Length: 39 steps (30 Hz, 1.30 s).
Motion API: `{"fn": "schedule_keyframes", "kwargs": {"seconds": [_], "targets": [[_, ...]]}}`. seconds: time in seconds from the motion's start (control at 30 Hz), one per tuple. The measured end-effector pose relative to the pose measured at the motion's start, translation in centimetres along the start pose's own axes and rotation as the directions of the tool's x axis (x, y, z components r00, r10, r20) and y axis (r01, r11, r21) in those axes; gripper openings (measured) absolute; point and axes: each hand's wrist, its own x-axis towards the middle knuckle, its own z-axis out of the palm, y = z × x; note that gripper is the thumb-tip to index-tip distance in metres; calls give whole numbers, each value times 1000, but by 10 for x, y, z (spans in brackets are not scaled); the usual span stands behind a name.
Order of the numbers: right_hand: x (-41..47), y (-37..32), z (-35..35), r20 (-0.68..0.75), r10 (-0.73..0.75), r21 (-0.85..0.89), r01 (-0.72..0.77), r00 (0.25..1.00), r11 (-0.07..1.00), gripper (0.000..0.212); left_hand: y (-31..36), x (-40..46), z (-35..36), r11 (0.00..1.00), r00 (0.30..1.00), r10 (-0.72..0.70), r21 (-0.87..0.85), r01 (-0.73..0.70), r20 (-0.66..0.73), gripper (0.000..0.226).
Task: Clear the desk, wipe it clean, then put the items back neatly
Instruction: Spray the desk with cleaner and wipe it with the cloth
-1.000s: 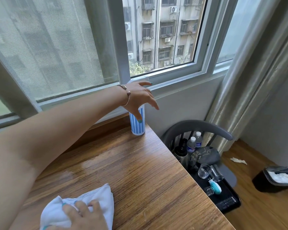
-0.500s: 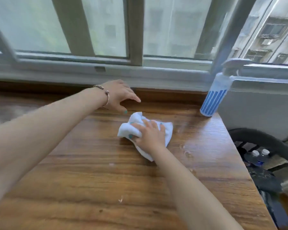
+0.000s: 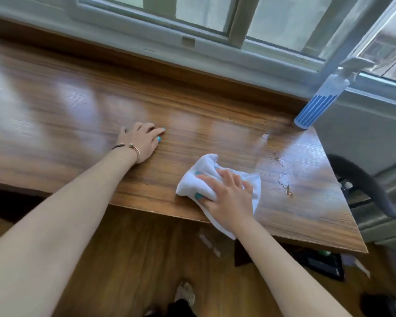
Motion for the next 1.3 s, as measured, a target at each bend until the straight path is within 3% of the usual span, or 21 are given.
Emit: {"fn": "schedule_keyframes", "kwargs": {"seconds": [0.1, 0.2, 0.57, 0.77, 0.97, 1.03, 1.13, 1.2, 1.3], "targets": [[-18, -9, 1, -1, 6, -28, -6, 1000, 1000, 64, 3, 2, 4, 1000, 998, -15, -14, 15, -65, 42], [-1, -8, 1, 23, 52, -37, -51, 998, 998, 51, 0, 5, 13, 999, 991, -34, -16, 32, -133, 41], [178, -12, -2, -69, 175, -34, -177, 982, 984, 45, -4, 10, 26, 997, 963, -62, -70, 45, -264, 39], [124, -19, 1, -109, 174, -27, -178, 979, 984, 42, 2, 4, 26, 996, 960, -60, -75, 41, -272, 39], [28, -58, 13, -98, 154, -27, -157, 983, 987, 48, -7, 7, 15, 996, 989, -35, -92, 22, -143, 42], [29, -78, 13, -85, 195, -15, -197, 977, 980, 49, -18, 10, 9, 986, 997, 21, -164, -32, -68, 42], [42, -116, 18, -81, 138, 4, -139, 987, 990, 51, -50, 11, -5, 932, 986, 167, -325, -159, -2, 45], [53, -145, 23, -76, 61, 9, -61, 995, 998, 53, -80, 4, -10, 949, 987, 152, -270, -162, -57, 52], [72, -187, 27, -73, -42, 0, 42, 996, 999, 51, -133, -15, -10, 994, 991, 36, -95, -48, -125, 55]]}}
